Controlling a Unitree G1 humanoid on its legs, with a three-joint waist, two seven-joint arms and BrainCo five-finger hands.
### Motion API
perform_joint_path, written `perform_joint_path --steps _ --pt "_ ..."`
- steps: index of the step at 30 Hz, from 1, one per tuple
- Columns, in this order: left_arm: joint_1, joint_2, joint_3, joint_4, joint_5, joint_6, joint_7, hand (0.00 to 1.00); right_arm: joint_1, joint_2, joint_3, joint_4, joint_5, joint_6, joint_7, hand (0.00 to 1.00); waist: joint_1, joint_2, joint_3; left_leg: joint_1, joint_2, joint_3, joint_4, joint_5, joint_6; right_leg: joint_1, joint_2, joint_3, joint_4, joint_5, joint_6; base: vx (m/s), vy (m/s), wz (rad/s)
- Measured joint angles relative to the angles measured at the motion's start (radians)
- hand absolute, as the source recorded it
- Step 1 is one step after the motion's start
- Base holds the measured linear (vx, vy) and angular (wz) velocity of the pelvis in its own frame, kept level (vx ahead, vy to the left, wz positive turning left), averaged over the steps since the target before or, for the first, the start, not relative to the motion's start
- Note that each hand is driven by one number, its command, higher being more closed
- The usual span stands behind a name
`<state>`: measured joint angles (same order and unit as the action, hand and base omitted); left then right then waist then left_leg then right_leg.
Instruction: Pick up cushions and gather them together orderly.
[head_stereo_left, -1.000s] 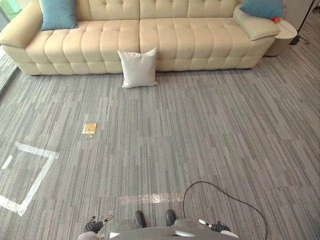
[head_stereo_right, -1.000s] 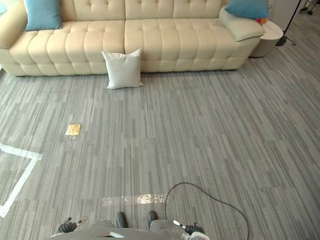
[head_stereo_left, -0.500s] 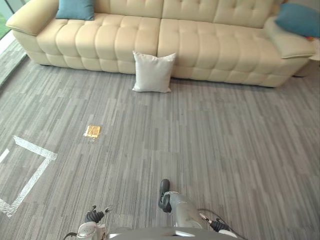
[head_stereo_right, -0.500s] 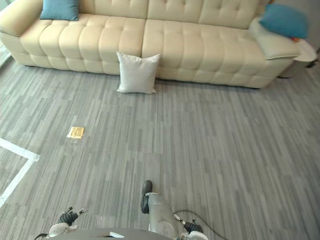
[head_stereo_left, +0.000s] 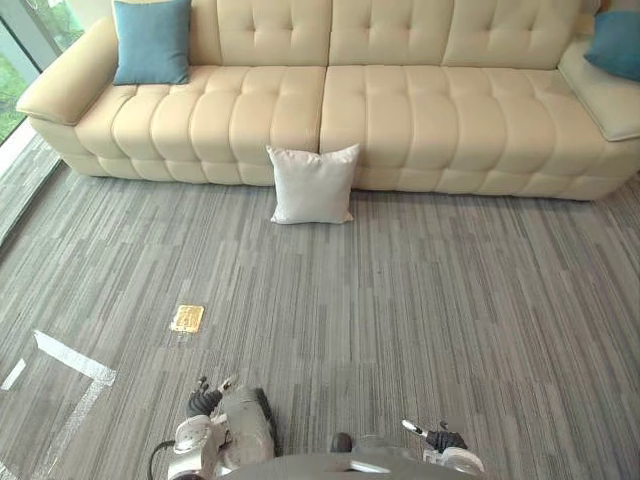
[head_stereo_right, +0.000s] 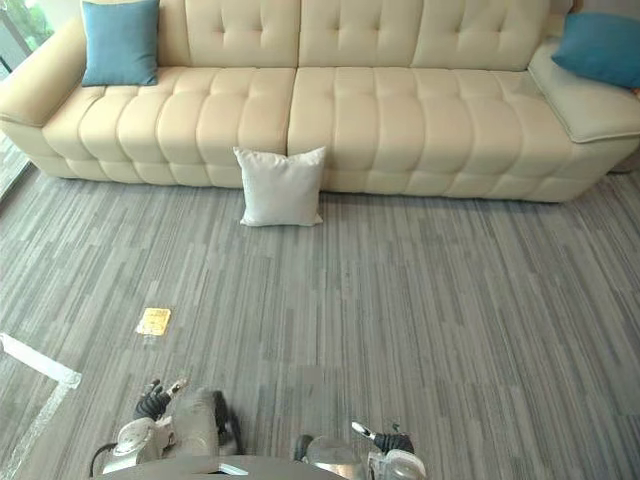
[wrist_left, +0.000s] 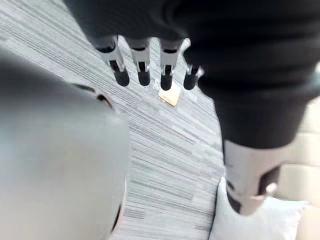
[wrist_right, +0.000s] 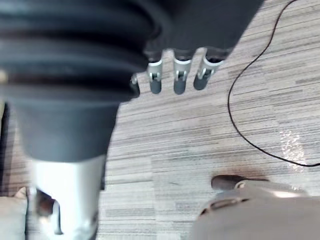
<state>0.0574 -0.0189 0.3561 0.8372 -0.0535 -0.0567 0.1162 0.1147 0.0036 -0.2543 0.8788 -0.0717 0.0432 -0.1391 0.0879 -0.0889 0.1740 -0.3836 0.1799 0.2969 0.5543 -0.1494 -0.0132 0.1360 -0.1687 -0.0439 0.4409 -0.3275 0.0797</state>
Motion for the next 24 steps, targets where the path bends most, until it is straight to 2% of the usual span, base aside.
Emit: perform_joint_path --steps 1,2,3,4,6,7,8,9,11,12,13,14,15,16,17,18,19,20,21,22,23,24 --pt "-0.010 0.017 -0.013 0.014 -0.003 0.005 0.004 0.00 -0.006 0.020 0.006 -0.005 -0.004 -0.001 0.005 0.00 -0.006 -0.012 0.003 0.038 -0.016 0.013 0.020 -0.056 0.014 -0.108 -0.025 0.038 0.246 0.083 0.000 0.61 0.480 -0.33" --pt "-0.018 0.032 -0.027 0.036 -0.002 0.015 0.008 0.00 -0.007 0.032 0.006 -0.014 -0.005 -0.006 0.007 0.00 -0.018 -0.011 0.008 0.075 -0.035 0.015 0.023 -0.091 0.019 -0.175 -0.045 0.049 0.411 0.154 0.009 0.61 0.416 0.04" --pt "-0.018 0.040 -0.049 0.047 -0.002 0.024 0.009 0.00 -0.009 0.033 0.016 -0.034 -0.011 -0.007 0.009 0.00 -0.027 -0.016 0.011 0.143 -0.057 0.016 0.016 -0.132 0.024 -0.226 -0.055 0.048 0.563 0.165 0.018 0.50 0.290 0.22" --pt "-0.016 0.039 -0.054 0.047 -0.002 0.027 0.010 0.00 -0.008 0.033 0.017 -0.038 -0.014 -0.007 0.009 0.00 -0.028 -0.015 0.012 0.176 -0.061 0.016 0.011 -0.149 0.025 -0.245 -0.054 0.043 0.603 0.164 0.019 0.50 0.228 0.16" --pt "-0.002 0.038 -0.075 0.046 -0.002 0.033 0.010 0.00 -0.008 0.036 0.021 -0.046 -0.015 -0.013 0.010 0.00 -0.031 -0.008 0.010 0.310 -0.080 0.034 -0.070 -0.182 0.023 -0.324 -0.052 -0.042 0.646 0.143 0.014 0.49 0.177 0.03" --pt "-0.001 0.037 -0.085 0.047 -0.002 0.035 0.010 0.00 -0.008 0.035 0.020 -0.056 -0.015 -0.018 0.010 0.00 -0.035 -0.003 0.007 0.345 -0.087 0.035 -0.106 -0.186 0.020 -0.360 -0.051 -0.088 0.622 0.129 0.007 0.64 0.148 0.01" --pt "-0.003 0.030 -0.094 0.047 -0.002 0.035 0.009 0.00 -0.008 0.035 0.013 -0.080 -0.015 -0.018 0.011 0.00 -0.041 0.007 0.008 0.408 -0.094 0.035 -0.160 -0.189 0.019 -0.435 -0.038 -0.168 0.544 0.100 0.001 0.57 0.097 0.00" --pt "-0.004 0.025 -0.094 0.048 -0.002 0.036 0.008 0.00 -0.013 0.033 0.006 -0.082 -0.014 -0.021 0.014 0.00 -0.043 0.014 0.012 0.440 -0.094 0.034 -0.187 -0.188 0.018 -0.465 -0.018 -0.205 0.468 0.084 -0.007 0.69 0.088 0.01" --pt "-0.011 0.015 -0.095 0.062 -0.001 0.036 0.007 0.00 -0.025 0.024 -0.004 -0.084 -0.012 -0.020 0.028 0.00 -0.060 0.027 0.020 0.519 -0.093 0.028 -0.251 -0.189 0.016 -0.493 0.038 -0.255 0.256 0.095 -0.024 0.53 0.026 0.16" --pt "-0.017 0.008 -0.097 0.075 0.000 0.036 0.007 0.00 -0.029 0.022 -0.005 -0.090 -0.011 -0.020 0.029 0.00 -0.068 0.036 0.023 0.560 -0.093 0.020 -0.285 -0.188 0.011 -0.498 0.072 -0.262 0.129 0.123 -0.046 0.50 -0.009 0.38" --pt "-0.022 0.002 -0.103 0.083 0.004 0.037 0.006 0.00 -0.029 0.023 -0.007 -0.099 -0.011 -0.019 0.030 0.00 -0.076 0.043 0.025 0.586 -0.093 0.002 -0.306 -0.191 0.005 -0.502 0.094 -0.262 0.031 0.162 -0.057 0.64 -0.047 0.64" --pt "-0.023 -0.009 -0.105 0.093 0.017 0.036 0.004 0.00 -0.029 0.025 -0.009 -0.113 -0.011 -0.018 0.030 0.00 -0.086 0.047 0.027 0.628 -0.094 -0.023 -0.331 -0.196 -0.004 -0.510 0.113 -0.252 -0.095 0.233 -0.063 0.81 -0.144 0.91" --pt "-0.023 -0.019 -0.106 0.097 0.020 0.036 -0.001 0.00 -0.027 0.024 -0.011 -0.117 -0.011 -0.018 0.031 0.00 -0.089 0.047 0.028 0.670 -0.101 -0.065 -0.342 -0.207 -0.022 -0.507 0.116 -0.218 -0.181 0.328 -0.079 0.81 -0.175 1.04" --pt "-0.022 -0.026 -0.103 0.099 0.021 0.036 -0.002 0.00 -0.027 0.022 -0.016 -0.118 -0.011 -0.018 0.033 0.00 -0.095 0.055 0.031 0.700 -0.097 -0.102 -0.348 -0.213 -0.032 -0.488 0.116 -0.210 -0.161 0.453 -0.124 0.66 -0.172 0.83" --pt "-0.030 -0.042 -0.092 0.115 0.029 0.035 -0.010 0.00 -0.045 0.011 -0.024 -0.117 -0.019 -0.018 0.035 0.00 -0.087 0.095 0.028 0.718 -0.066 -0.134 -0.344 -0.200 -0.041 -0.495 0.122 -0.238 -0.068 0.374 -0.139 0.59 -0.212 0.68" --pt "-0.030 -0.067 -0.081 0.115 0.043 0.034 -0.018 0.00 -0.050 0.007 -0.028 -0.123 -0.020 -0.022 0.042 0.00 -0.088 0.107 0.027 0.719 -0.066 -0.167 -0.325 -0.147 -0.073 -0.521 0.096 -0.249 0.055 0.272 -0.152 0.59 -0.228 0.48" --pt "-0.028 -0.071 -0.071 0.116 0.050 0.034 -0.018 0.00 -0.056 -0.002 -0.021 -0.121 -0.027 -0.020 0.046 0.00 -0.088 0.118 0.025 0.715 -0.060 -0.181 -0.290 -0.110 -0.086 -0.519 0.092 -0.255 0.105 0.214 -0.161 0.72 -0.301 0.36" --pt "-0.026 -0.069 -0.060 0.117 0.056 0.035 -0.019 0.00 -0.060 -0.009 -0.015 -0.120 -0.041 -0.017 0.048 0.00 -0.089 0.128 0.025 0.694 -0.045 -0.193 -0.220 -0.081 -0.097 -0.501 0.102 -0.259 0.113 0.182 -0.164 0.58 -0.264 0.16" --pt "-0.026 -0.072 -0.034 0.113 0.056 0.035 -0.020 0.00 -0.060 -0.011 0.006 -0.120 -0.052 -0.015 0.048 0.00 -0.094 0.137 0.032 0.609 -0.017 -0.229 -0.020 -0.020 -0.140 -0.456 0.125 -0.269 0.092 0.152 -0.167 0.63 -0.282 0.04" --pt "-0.025 -0.072 -0.010 0.100 0.055 0.035 -0.019 0.00 -0.060 -0.014 0.014 -0.120 -0.054 -0.011 0.048 0.00 -0.091 0.141 0.037 0.521 0.003 -0.269 0.171 0.078 -0.180 -0.416 0.143 -0.268 0.065 0.140 -0.172 0.39 -0.177 -0.07" --pt "-0.020 -0.068 0.010 0.087 0.055 0.035 -0.019 0.00 -0.060 -0.016 0.018 -0.118 -0.054 -0.007 0.047 0.00 -0.084 0.145 0.039 0.440 0.025 -0.284 0.342 0.090 -0.197 -0.374 0.167 -0.268 0.036 0.134 -0.178 0.42 -0.147 -0.29" --pt "-0.017 -0.069 0.035 0.072 0.053 0.035 -0.016 0.00 -0.060 -0.015 0.019 -0.115 -0.052 -0.001 0.043 0.00 -0.077 0.149 0.050 0.349 0.060 -0.278 0.532 0.081 -0.183 -0.301 0.200 -0.262 -0.013 0.130 -0.184 0.37 -0.106 -0.48"
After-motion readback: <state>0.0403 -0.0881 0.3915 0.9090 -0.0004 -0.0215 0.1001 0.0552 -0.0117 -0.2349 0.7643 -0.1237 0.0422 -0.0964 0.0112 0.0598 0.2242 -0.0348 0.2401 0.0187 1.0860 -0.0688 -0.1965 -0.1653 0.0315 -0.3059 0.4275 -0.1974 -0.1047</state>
